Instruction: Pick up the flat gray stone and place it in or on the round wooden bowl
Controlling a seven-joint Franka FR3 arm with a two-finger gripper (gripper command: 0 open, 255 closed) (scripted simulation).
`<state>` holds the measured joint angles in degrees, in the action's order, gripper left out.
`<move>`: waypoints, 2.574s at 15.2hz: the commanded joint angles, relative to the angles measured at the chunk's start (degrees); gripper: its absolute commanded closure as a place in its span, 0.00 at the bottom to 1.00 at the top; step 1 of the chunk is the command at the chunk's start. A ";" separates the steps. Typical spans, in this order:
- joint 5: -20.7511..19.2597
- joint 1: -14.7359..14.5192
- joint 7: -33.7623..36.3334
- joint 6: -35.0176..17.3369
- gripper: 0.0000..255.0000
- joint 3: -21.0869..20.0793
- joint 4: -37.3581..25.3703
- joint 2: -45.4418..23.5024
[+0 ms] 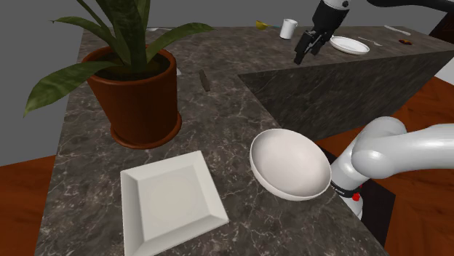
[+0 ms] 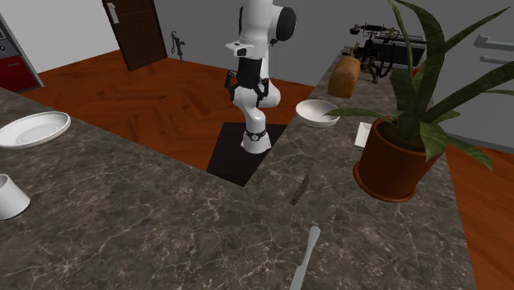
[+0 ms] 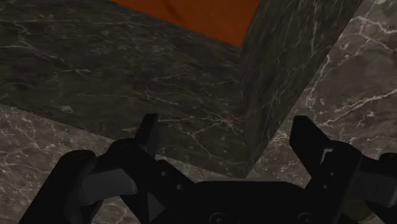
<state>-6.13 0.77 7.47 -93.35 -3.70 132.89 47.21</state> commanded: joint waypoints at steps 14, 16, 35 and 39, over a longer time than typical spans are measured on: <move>4.01 2.01 23.33 -5.26 0.00 -13.04 -15.34 -26.92; 3.56 2.28 26.93 -5.41 0.00 -14.66 -18.97 -31.71; -3.52 -0.96 46.90 -5.90 0.00 -18.78 -43.41 -63.26; -3.52 -0.91 46.92 -6.35 0.00 -18.76 -42.93 -63.24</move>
<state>-9.66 -0.15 54.39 -99.61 -22.47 89.86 -16.04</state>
